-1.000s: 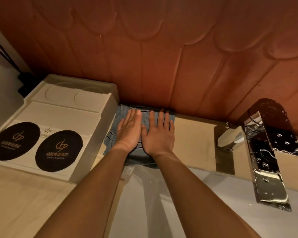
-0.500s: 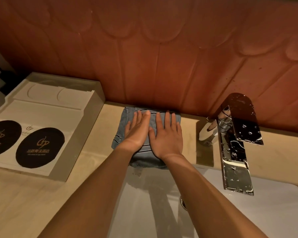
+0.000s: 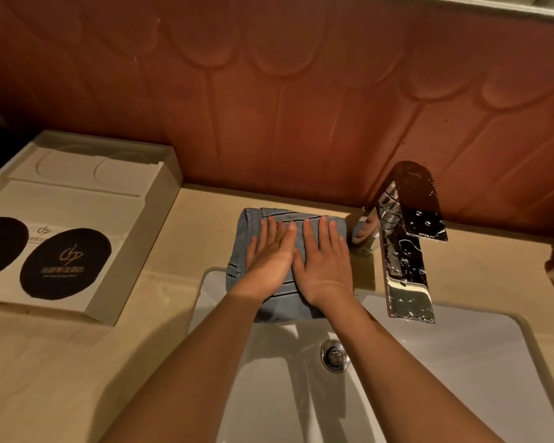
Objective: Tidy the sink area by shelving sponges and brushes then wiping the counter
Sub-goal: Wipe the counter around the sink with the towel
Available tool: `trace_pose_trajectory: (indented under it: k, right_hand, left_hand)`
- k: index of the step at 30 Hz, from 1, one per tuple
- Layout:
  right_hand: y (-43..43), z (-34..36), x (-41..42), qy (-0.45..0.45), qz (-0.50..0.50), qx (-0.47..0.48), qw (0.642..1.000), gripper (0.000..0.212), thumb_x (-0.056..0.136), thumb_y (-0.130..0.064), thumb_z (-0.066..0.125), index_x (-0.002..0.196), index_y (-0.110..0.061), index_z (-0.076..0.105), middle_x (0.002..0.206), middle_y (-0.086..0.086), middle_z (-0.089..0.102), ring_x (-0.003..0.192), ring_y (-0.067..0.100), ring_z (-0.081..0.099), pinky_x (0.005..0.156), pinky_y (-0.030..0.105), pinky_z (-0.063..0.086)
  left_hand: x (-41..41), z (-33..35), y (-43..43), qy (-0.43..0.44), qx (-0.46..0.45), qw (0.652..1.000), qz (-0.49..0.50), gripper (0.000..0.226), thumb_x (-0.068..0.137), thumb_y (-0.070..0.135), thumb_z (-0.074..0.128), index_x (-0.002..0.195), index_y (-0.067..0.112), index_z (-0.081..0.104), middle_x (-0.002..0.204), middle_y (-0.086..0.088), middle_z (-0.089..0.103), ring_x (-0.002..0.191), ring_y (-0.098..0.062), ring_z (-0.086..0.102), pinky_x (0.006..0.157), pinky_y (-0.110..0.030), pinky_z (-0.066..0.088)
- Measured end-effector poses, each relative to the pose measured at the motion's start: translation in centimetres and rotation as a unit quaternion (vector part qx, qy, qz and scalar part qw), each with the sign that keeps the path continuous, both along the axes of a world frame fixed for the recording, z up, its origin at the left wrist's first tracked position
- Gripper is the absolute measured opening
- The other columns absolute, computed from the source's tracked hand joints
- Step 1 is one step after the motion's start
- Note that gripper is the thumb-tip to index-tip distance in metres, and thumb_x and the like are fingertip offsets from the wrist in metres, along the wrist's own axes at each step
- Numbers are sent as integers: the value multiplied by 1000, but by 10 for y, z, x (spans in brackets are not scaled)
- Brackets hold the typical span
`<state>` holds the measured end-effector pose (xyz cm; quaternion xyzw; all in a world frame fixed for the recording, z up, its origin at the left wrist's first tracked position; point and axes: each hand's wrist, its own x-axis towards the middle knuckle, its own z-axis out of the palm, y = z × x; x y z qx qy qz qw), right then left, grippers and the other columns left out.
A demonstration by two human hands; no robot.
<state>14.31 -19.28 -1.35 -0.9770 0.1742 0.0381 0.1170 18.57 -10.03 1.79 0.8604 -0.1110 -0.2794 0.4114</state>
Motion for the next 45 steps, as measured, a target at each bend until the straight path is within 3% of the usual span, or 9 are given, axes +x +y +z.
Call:
trace_pose_trajectory:
  k: [7,12,17,21,28,32,34,38,45]
  right_hand:
    - [0,-19,-34,-164,5,96,982,78,96,-51,5,134,6,41,141,33,36,133,48,28,115,33,4]
    - [-3,-34,-55,-152,-1,111,982,75,90,-61,-4,143,-11,9,154,12,10,143,23,2,115,55,16]
    - [-8,-24,-94,-97,-4,61,993,88,79,-66,-15,149,-22,14,156,3,16,144,23,12,115,30,1]
    - [-35,-2,-116,-74,-66,70,993,70,85,-68,19,137,-26,41,142,1,46,130,19,40,107,27,30]
    - [-90,17,-152,11,-33,-21,999,90,67,-51,-19,149,-19,1,159,3,1,146,18,-3,117,32,0]
    - [-117,21,-165,43,-44,-45,997,93,63,-49,-24,149,-21,-1,159,1,-1,146,15,-3,117,31,2]
    - [-130,22,-167,50,-43,-46,997,94,62,-48,-24,149,-20,-2,159,1,-2,146,16,-3,117,31,4]
    - [-148,25,-157,56,-41,-43,997,95,64,-49,-22,149,-17,4,159,5,4,146,18,2,117,33,8]
    - [-182,28,-122,108,-74,5,991,55,101,-35,14,149,-15,0,159,6,-3,146,20,-5,119,32,4]
  left_hand:
    - [-40,-13,7,-71,66,993,-68,54,99,42,5,148,22,-5,158,6,-10,142,-2,-14,117,-27,-10]
    - [-59,-9,15,-141,130,973,-125,55,99,41,7,149,18,3,159,3,-5,144,-7,-9,118,-30,-4]
    - [-75,-11,16,-195,175,950,-172,55,99,43,11,150,21,8,159,4,2,145,-8,-5,118,-32,0]
    - [-93,-4,-1,-213,189,937,-201,57,98,47,12,150,24,5,159,6,-1,145,-8,-6,116,-33,-8]
    - [-132,6,-53,-253,148,931,-217,61,91,59,22,147,35,18,155,8,21,144,-10,6,115,-32,-10]
    - [-139,-14,-91,-173,104,953,-227,88,78,71,16,150,21,2,151,13,-12,146,-17,-6,115,-28,-6]
    - [-138,-14,-113,-126,69,968,-208,84,84,62,27,149,13,8,156,4,-8,146,-19,-8,109,-16,-8]
    - [-128,-3,-134,-193,112,949,-222,115,50,66,-6,149,12,13,159,-6,7,146,-21,-6,112,-22,-8]
    - [-107,-17,-158,-272,164,915,-247,70,84,48,-8,149,20,-5,158,1,-10,145,-14,-14,111,-25,-12]
